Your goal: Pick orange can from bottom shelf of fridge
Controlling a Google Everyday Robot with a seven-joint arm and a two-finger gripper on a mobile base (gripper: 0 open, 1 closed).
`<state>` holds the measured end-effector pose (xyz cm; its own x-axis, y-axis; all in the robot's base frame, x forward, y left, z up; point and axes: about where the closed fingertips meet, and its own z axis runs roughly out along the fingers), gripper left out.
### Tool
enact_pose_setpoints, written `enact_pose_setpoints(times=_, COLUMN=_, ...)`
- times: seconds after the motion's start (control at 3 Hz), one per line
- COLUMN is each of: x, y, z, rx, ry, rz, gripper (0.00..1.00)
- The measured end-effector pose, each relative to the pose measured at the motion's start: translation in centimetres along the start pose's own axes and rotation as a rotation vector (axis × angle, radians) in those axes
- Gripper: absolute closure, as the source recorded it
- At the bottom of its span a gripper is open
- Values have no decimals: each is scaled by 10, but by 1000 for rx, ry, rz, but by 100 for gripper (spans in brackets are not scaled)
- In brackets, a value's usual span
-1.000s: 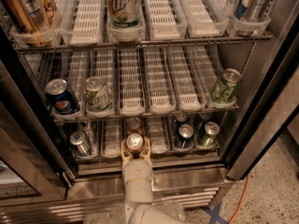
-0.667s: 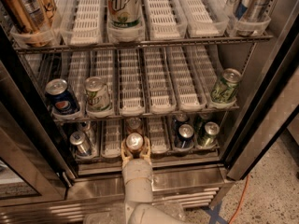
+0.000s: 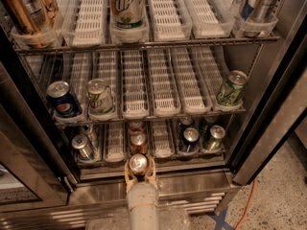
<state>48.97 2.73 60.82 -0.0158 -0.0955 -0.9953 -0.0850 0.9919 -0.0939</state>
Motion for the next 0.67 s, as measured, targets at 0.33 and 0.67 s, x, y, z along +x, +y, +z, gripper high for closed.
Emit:
enact_pose_setpoints(times=0.33, x=22, y=4, z=-28, rx=-32, ry=27, rz=19, gripper=100)
enact_pose_setpoints(times=0.67, x=22, y=4, z=-30, rx=-33, ry=26, rz=19, gripper=100)
